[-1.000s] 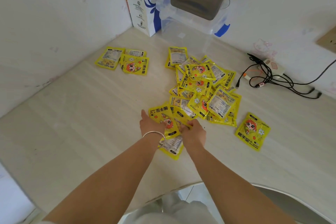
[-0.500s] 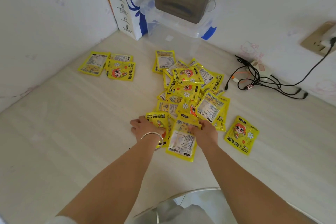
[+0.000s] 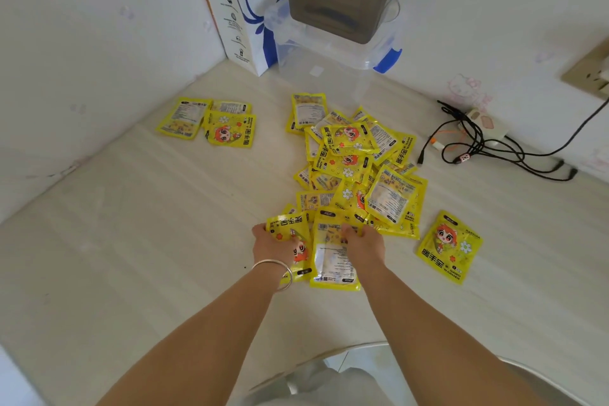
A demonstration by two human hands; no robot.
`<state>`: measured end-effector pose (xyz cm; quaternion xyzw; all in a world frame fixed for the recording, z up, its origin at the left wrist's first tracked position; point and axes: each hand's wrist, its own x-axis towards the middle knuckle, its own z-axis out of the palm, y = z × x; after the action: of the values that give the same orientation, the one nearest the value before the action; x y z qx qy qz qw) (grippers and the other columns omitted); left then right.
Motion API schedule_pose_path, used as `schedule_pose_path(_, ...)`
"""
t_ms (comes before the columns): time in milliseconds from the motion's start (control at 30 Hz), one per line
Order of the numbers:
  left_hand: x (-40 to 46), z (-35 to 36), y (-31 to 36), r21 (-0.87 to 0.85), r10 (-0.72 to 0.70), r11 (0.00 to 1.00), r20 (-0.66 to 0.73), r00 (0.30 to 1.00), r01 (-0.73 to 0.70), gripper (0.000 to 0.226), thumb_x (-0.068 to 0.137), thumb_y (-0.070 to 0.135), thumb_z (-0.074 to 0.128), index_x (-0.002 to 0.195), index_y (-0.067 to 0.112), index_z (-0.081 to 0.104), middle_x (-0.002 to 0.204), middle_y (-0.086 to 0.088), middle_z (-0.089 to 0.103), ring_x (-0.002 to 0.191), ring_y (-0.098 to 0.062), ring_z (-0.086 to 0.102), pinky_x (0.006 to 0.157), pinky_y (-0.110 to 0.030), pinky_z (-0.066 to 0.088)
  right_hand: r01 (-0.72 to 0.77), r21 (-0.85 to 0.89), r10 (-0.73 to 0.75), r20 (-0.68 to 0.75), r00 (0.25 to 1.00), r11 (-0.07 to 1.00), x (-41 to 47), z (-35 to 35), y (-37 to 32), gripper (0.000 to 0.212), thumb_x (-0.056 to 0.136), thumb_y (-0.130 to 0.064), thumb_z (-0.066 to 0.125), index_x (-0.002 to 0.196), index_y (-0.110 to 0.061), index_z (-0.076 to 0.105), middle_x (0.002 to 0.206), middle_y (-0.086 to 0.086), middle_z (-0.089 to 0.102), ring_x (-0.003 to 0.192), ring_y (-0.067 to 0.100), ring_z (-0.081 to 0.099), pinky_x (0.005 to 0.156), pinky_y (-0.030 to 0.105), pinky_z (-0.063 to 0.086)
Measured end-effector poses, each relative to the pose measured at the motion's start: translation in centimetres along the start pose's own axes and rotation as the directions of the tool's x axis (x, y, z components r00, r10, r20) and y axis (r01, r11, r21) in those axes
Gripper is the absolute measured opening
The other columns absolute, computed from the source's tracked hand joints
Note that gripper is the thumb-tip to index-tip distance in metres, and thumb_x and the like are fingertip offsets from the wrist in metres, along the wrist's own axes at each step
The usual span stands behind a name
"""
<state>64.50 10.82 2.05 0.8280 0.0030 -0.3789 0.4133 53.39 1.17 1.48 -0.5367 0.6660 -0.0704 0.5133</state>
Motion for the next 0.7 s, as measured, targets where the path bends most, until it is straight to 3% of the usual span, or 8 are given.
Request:
schedule_pose_path(67,-0.1,-1.0,-0.8,0.032,0.010,0.999,0.038,0.999,-0.011,0.057,0.082,0.012,0.067,0.129,0.011,0.035,0.099,-0.006,0.056,0.088,-0.027,0.056,0.079,-0.034,0.046,0.000,0.041,-0.001,0.007,1.000,0.999,-0.1,0.1,0.1,0.029,0.093,-0.036,0.054,0.074,-0.015,0.051,0.078,0.003,0.054,0.065,0.016,0.049,0.064,0.031,0.040)
schedule_pose_path(100,-0.1,-1.5,-1.0,0.058,0.025,0.998,0.060,0.998,-0.028,0.060,0.081,0.013,0.068,0.130,0.012,0.035,0.100,-0.006,0.056,0.091,-0.028,0.058,0.083,-0.035,0.047,-0.011,0.074,0.011,0.009,1.000,0.997,-0.6,0.1,0.0,0.025,0.093,-0.037,0.055,0.092,-0.012,0.060,0.094,0.007,0.060,0.078,0.020,0.057,0.074,0.034,0.044)
schedule_pose_path(167,-0.2,-2.5,-1.2,0.071,0.063,0.995,0.113,0.992,-0.071,0.063,0.076,0.014,0.074,0.127,0.016,0.037,0.099,-0.004,0.059,0.093,-0.027,0.060,0.085,-0.035,0.048,-0.088,0.231,0.091,-0.003,0.996,0.969,-0.9,0.1,0.3,0.051,0.089,-0.038,0.061,0.131,-0.010,0.053,0.124,0.009,0.060,0.109,0.029,0.060,0.094,0.041,0.048)
schedule_pose_path(200,-0.3,-2.8,-1.2,0.062,0.079,0.994,0.147,0.986,-0.089,0.062,0.073,0.014,0.076,0.123,0.019,0.040,0.098,-0.003,0.060,0.092,-0.025,0.060,0.084,-0.034,0.049,-0.137,0.335,0.135,0.027,0.990,0.932,-1.2,0.0,0.5,0.057,0.086,-0.037,0.065,0.134,-0.011,0.050,0.125,0.009,0.061,0.110,0.031,0.061,0.096,0.045,0.050)
schedule_pose_path(333,-1.2,-3.4,-0.6,0.065,0.143,0.983,0.322,0.936,-0.173,0.033,0.073,0.015,0.076,0.104,0.012,0.063,0.091,-0.003,0.068,0.086,-0.021,0.063,0.070,-0.024,0.048,-0.219,0.615,0.189,0.115,0.975,0.758,-2.9,-1.2,1.7,0.014,0.092,-0.022,0.060,0.095,-0.008,0.062,0.085,0.010,0.067,0.073,0.027,0.065,0.072,0.041,0.055)
schedule_pose_path(400,-2.2,-2.9,-0.4,0.061,0.169,0.975,0.411,0.896,-0.212,0.021,0.078,0.017,0.072,0.098,0.015,0.068,0.087,-0.002,0.068,0.082,-0.019,0.062,0.063,-0.022,0.046,-0.202,0.630,0.204,0.071,0.976,0.750,-4.0,-1.9,2.5,0.016,0.094,-0.023,0.057,0.083,-0.010,0.060,0.080,0.010,0.065,0.070,0.026,0.064,0.072,0.042,0.056)
schedule_pose_path(567,-5.4,0.3,-0.9,0.080,0.150,0.969,0.560,0.815,-0.233,0.023,0.086,0.024,0.065,0.106,0.014,0.066,0.097,-0.004,0.069,0.089,-0.021,0.062,0.077,-0.029,0.045,-0.117,0.594,0.253,-0.150,0.956,0.796,-7.1,-4.0,6.1,0.024,0.094,-0.031,0.055,0.079,-0.012,0.056,0.092,0.014,0.066,0.084,0.030,0.065,0.076,0.043,0.056)
schedule_pose_path(700,-9.0,3.8,-2.3,0.150,0.089,0.958,0.658,0.748,-0.246,0.019,0.086,0.024,0.065,0.102,0.014,0.064,0.100,-0.009,0.070,0.091,-0.027,0.066,0.075,-0.036,0.055,-0.102,0.653,0.342,-0.251,0.906,0.750,-9.5,-7.2,10.1,0.028,0.094,-0.036,0.052,0.096,-0.008,0.058,0.095,0.013,0.063,0.084,0.029,0.063,0.075,0.039,0.054)
